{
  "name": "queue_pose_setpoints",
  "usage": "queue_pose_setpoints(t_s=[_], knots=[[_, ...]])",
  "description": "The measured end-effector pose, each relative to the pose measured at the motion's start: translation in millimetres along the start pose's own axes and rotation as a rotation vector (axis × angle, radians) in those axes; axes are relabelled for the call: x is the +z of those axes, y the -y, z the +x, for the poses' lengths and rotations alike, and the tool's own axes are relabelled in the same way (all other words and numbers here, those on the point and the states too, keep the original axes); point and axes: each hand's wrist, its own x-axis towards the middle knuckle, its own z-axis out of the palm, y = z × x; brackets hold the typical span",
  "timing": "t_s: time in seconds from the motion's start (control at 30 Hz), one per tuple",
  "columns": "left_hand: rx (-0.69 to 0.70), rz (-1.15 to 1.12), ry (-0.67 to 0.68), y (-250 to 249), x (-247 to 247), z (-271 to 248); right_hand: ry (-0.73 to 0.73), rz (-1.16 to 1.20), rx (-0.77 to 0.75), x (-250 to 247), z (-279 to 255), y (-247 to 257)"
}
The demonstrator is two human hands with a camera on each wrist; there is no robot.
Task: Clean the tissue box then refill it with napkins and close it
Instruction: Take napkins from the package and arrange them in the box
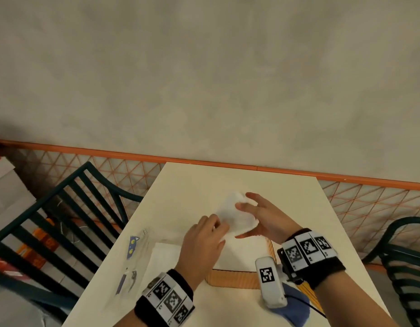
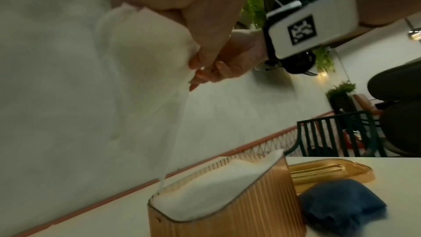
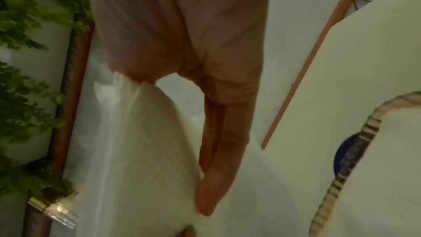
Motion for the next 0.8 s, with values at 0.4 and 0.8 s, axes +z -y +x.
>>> queue_pose_setpoints(t_s=[0.4,0.8], knots=[[-0.589,-0.995,-0.268,15.7,-15.4,15.6,-0.036,-0.087,-0.227,-38.9,-29.4,0.0],[-0.563,-0.947,0.018,7.1,11.5,37.2,-0.309,-0.418,-0.172,-45.9,0.1,-51.6]])
